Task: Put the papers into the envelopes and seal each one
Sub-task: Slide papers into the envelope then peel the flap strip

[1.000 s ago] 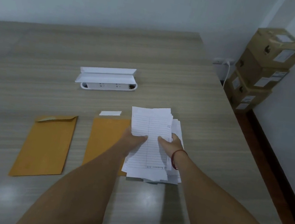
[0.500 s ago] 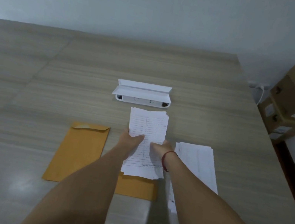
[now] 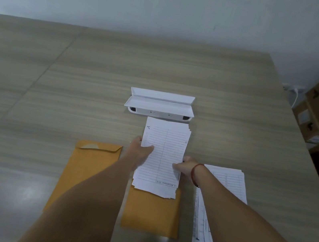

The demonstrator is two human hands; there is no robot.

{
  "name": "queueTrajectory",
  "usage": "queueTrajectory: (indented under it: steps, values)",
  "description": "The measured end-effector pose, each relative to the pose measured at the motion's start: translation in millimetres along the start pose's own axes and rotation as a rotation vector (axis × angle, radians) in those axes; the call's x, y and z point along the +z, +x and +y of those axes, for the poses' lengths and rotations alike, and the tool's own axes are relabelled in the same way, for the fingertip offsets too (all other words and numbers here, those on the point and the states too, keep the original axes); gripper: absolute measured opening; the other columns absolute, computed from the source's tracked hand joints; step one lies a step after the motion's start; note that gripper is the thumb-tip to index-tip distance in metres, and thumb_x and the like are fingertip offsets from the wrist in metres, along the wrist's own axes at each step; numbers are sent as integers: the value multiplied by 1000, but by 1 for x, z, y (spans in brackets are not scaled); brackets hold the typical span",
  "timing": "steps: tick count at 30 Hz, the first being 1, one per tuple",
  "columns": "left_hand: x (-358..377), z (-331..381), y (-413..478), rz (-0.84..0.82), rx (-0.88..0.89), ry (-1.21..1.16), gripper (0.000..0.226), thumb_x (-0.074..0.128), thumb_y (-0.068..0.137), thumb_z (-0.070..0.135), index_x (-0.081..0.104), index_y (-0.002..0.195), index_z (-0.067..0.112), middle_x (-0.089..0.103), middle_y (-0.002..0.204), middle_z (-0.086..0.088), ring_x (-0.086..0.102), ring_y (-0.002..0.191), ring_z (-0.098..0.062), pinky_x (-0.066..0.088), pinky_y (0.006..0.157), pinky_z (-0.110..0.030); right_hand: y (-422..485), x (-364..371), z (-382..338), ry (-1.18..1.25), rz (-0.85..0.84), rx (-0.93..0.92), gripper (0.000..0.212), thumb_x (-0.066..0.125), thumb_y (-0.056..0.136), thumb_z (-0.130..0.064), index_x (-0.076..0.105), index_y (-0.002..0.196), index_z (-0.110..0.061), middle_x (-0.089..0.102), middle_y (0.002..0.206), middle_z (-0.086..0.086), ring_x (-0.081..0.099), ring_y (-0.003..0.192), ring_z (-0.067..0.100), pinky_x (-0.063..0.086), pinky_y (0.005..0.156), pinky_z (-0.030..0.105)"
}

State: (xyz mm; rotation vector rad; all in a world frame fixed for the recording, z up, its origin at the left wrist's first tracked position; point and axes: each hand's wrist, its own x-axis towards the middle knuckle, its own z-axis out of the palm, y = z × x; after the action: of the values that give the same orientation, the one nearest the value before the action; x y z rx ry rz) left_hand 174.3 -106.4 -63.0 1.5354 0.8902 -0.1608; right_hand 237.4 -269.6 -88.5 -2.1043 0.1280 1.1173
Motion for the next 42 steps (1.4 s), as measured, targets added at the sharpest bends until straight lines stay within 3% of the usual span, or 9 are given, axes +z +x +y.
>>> queueTrajectory:
  steps: [5,8,11,13,16,20,31,36,42]
  values:
    - [8,3,11,-10,-11,44,37,61,92,16,47,126,10,64,102,-3,64,88,-21,56,76,-36,13,-5,-1,-14,71,-20,40,57,93,-15,52,131,-1,58,129,9,57,119,27,46,101,31]
    - [11,2,14,32,25,81,54,57,93,18,33,141,10,62,111,-9,61,100,-25,53,90,-39,17,-13,-6,173,224,-91,21,53,93,-6,62,111,1,64,106,11,61,106,30,48,81,28]
    - [8,-5,16,134,134,298,42,50,94,12,40,135,9,58,103,-5,53,85,-16,45,69,-23,20,-26,-17,433,433,-117,24,48,92,-3,49,71,-15,49,70,-3,52,72,19,38,54,22]
    - [5,-14,18,97,184,484,30,59,87,10,54,117,10,60,113,-10,53,88,-17,40,65,-19,24,-33,-23,558,513,-120,25,46,92,-2,44,71,-16,43,68,-6,43,60,9,33,51,20]
    - [5,-25,22,-89,209,786,45,81,68,22,59,107,16,55,122,-10,53,107,-23,43,82,-25,27,-36,-27,634,544,-113,11,45,93,-2,51,88,-10,50,77,-2,46,63,10,38,54,21]
    - [12,-30,23,-174,276,989,76,89,58,33,53,125,23,32,145,-3,30,135,-25,30,113,-40,29,-26,-26,631,518,-114,24,47,94,-4,58,115,0,60,103,8,56,88,19,44,77,25]
    - [17,-20,31,-210,306,1086,69,92,50,31,41,96,25,47,109,8,37,112,-18,28,91,-29,42,-10,-27,637,478,-116,27,47,94,-4,58,118,2,64,118,12,58,92,19,44,78,25]
    - [14,-22,34,-215,332,1057,63,90,56,29,52,107,22,50,112,7,37,118,-18,27,96,-29,43,-8,-29,723,535,-100,26,49,94,-4,60,117,2,65,113,11,58,91,19,45,80,24]
    - [12,-17,32,-231,372,1033,47,88,60,23,48,84,25,49,96,10,47,110,-18,33,94,-30,42,-3,-28,715,567,-132,18,52,93,-5,62,107,1,62,100,7,58,88,18,45,78,23]
